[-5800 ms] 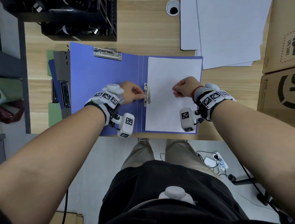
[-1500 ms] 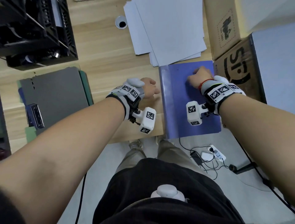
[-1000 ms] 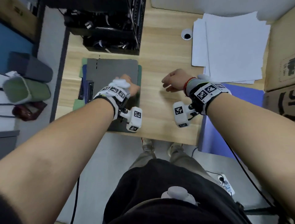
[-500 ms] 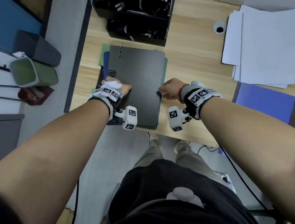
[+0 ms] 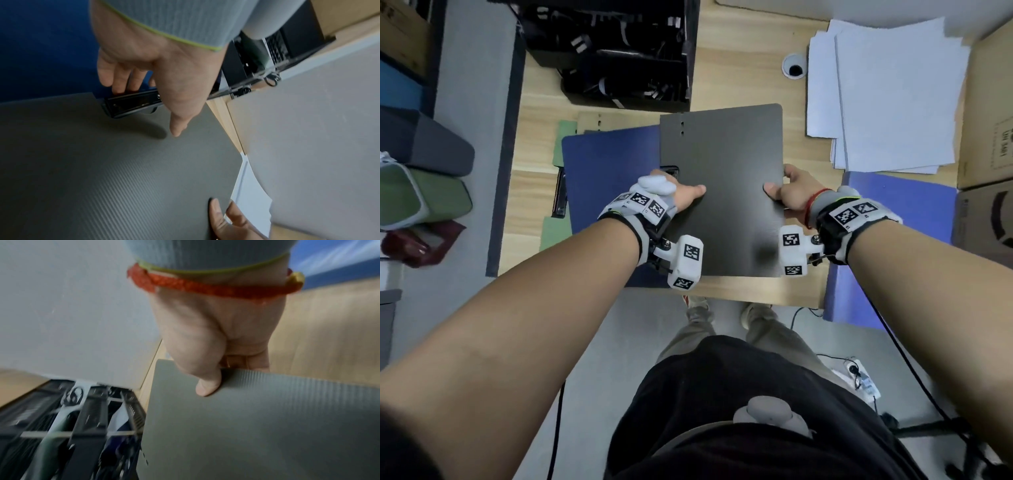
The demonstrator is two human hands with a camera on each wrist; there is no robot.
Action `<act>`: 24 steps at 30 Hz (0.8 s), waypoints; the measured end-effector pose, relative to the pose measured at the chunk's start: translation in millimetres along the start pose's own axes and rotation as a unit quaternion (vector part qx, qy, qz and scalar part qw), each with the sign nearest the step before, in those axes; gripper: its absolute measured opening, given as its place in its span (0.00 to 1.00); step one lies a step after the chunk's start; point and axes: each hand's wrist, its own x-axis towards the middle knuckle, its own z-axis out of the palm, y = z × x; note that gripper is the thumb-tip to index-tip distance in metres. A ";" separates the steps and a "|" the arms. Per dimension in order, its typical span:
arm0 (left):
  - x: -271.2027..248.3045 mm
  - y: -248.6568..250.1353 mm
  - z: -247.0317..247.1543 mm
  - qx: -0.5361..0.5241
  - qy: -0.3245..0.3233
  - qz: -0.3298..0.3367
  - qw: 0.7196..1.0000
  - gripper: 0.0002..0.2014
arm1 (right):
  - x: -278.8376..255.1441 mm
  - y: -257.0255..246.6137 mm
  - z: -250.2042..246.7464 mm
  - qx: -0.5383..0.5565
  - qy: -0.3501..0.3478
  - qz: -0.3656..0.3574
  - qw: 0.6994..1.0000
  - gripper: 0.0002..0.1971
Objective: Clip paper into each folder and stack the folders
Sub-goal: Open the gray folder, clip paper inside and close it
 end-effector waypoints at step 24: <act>-2.2 70.1 64.9 0.072 -0.070 0.079 0.992 0.54 | -10.4 38.1 -97.8 0.020 0.123 -0.023 0.992 0.28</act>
